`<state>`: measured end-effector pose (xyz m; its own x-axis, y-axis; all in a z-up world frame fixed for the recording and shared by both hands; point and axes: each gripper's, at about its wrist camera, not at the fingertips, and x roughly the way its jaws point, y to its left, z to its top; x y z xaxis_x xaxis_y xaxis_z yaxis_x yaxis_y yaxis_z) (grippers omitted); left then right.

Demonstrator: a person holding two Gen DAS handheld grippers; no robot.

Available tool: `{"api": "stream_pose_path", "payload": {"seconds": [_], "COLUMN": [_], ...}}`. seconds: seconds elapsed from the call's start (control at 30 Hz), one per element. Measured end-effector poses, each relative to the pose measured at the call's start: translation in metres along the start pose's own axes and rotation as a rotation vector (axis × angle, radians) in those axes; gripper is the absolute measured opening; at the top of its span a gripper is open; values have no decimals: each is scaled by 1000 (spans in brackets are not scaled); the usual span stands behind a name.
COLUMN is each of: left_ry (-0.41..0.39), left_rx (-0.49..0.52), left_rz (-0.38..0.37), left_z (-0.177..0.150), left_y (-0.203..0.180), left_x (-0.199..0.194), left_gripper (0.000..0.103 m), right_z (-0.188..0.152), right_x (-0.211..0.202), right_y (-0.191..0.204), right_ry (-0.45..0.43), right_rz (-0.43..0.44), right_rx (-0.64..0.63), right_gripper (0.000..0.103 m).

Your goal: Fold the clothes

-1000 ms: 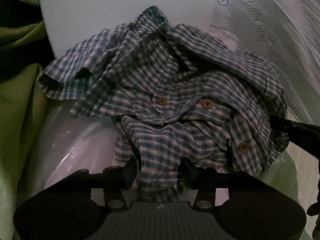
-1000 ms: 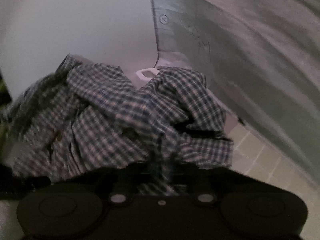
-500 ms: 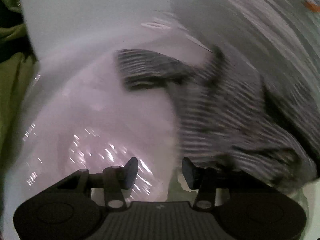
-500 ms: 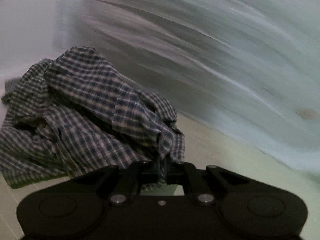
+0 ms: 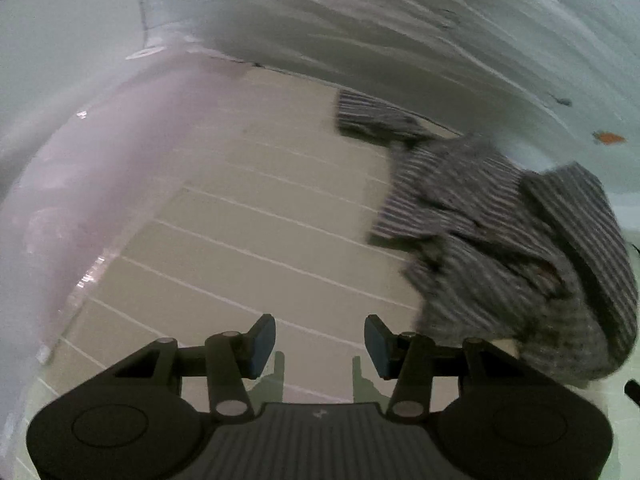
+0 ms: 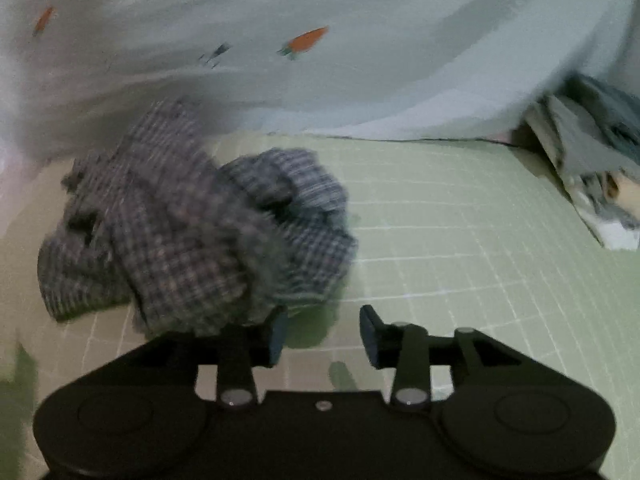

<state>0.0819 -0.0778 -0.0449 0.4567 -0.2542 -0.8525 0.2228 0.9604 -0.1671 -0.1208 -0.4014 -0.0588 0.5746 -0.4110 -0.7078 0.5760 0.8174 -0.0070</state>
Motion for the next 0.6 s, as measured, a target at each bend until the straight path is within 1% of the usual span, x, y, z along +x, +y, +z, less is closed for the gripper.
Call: {"api": "stream_pose_path", "payload": {"seconds": [0.03, 0.1, 0.13, 0.17, 0.23, 0.3, 0.37, 0.4, 0.47, 0.53, 0.6], "left_ry": [2, 3, 3, 2, -7, -18, -32, -43, -61, -75, -69], "left_rx": [-3, -14, -20, -26, -27, -24, -24, -28, -48, -58, -46], "left_rz": [-1, -3, -3, -2, -6, -14, -31, -46, -88, -133, -157], "left_z": [-1, -2, 0, 2, 7, 14, 21, 25, 34, 42, 50], "left_y": [-8, -23, -32, -41, -61, -81, -100, -110, -130, -149, -170], "left_x": [-1, 0, 2, 5, 9, 13, 16, 19, 24, 28, 34], "left_gripper": [51, 52, 54, 59, 60, 62, 69, 70, 73, 77, 78], "right_z": [1, 2, 3, 3, 5, 7, 10, 12, 18, 24, 31], "right_x": [0, 1, 4, 7, 14, 23, 36, 44, 59, 74, 91], "right_y": [-9, -27, -34, -41, -56, -71, -87, -94, -108, -118, -126], "right_ry": [-3, -9, -8, -4, 10, 29, 56, 65, 75, 76, 98], "right_rz": [-4, -21, -34, -49, -87, -130, -164, -174, -187, -177, -160], "right_rx": [23, 42, 31, 18, 0, 0, 2, 7, 24, 39, 57], "right_gripper": [54, 59, 62, 65, 82, 86, 87, 88, 88, 89, 89]}}
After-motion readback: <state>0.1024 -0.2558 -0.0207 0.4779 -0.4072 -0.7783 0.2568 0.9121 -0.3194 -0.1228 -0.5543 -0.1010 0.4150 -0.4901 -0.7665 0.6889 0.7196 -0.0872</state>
